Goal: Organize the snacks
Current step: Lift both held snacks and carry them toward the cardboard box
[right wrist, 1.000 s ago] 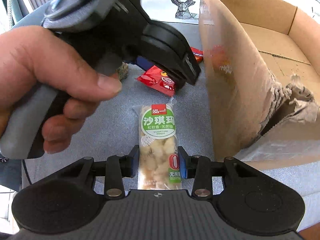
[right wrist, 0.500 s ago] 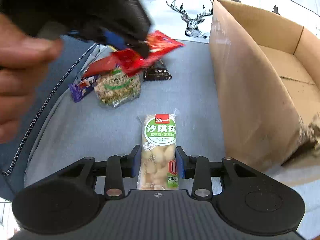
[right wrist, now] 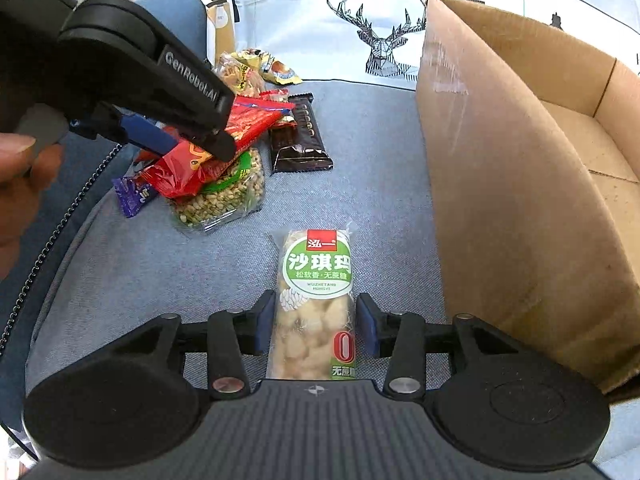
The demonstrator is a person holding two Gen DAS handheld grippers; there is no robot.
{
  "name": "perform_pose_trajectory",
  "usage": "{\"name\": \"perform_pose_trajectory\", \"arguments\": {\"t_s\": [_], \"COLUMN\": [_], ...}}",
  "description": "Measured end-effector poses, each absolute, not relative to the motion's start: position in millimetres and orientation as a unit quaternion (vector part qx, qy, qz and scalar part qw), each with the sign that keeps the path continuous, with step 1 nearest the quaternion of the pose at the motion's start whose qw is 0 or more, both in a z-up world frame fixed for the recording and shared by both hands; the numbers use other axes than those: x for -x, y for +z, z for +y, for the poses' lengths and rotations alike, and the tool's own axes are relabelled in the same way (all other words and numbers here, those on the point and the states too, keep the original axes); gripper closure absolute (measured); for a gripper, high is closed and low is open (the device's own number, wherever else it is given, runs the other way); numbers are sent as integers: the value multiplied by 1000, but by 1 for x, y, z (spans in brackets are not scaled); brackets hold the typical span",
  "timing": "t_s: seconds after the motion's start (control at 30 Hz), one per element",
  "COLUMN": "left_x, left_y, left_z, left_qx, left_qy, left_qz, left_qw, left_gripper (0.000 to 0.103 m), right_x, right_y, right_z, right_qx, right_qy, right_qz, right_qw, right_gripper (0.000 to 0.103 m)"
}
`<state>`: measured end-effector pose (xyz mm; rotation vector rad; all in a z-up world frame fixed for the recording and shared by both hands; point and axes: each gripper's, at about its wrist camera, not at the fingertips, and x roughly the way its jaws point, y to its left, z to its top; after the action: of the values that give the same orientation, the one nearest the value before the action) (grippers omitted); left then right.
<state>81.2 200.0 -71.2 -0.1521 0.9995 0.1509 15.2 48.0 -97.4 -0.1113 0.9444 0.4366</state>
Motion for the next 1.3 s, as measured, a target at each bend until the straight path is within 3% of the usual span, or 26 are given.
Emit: {"name": "perform_pose_trajectory", "arguments": {"t_s": [0.03, 0.27, 0.4, 0.53, 0.93, 1.3], "left_x": [-82, -91, -90, -89, -83, -66], "left_y": [-73, -86, -82, -78, -54, -8], "left_z": [199, 184, 186, 188, 201, 199], "left_qx": [79, 45, 57, 61, 124, 158], "left_qy": [77, 88, 79, 84, 87, 77], "left_qz": [478, 488, 480, 471, 422, 345], "left_qw": [871, 867, 872, 876, 894, 922], "left_gripper": [25, 29, 57, 67, 68, 68], "right_x": [-16, -15, -15, -14, -7, -7], "right_y": [-98, -100, -101, -100, -71, 21], "right_z": [48, 50, 52, 50, 44, 11], "right_qx": [53, 58, 60, 53, 43, 30], "right_qy": [209, 211, 210, 211, 215, 200], "right_qz": [452, 452, 448, 444, 398, 294], "right_qw": [866, 865, 867, 869, 891, 934], "right_gripper": [55, 55, 59, 64, 65, 65]}}
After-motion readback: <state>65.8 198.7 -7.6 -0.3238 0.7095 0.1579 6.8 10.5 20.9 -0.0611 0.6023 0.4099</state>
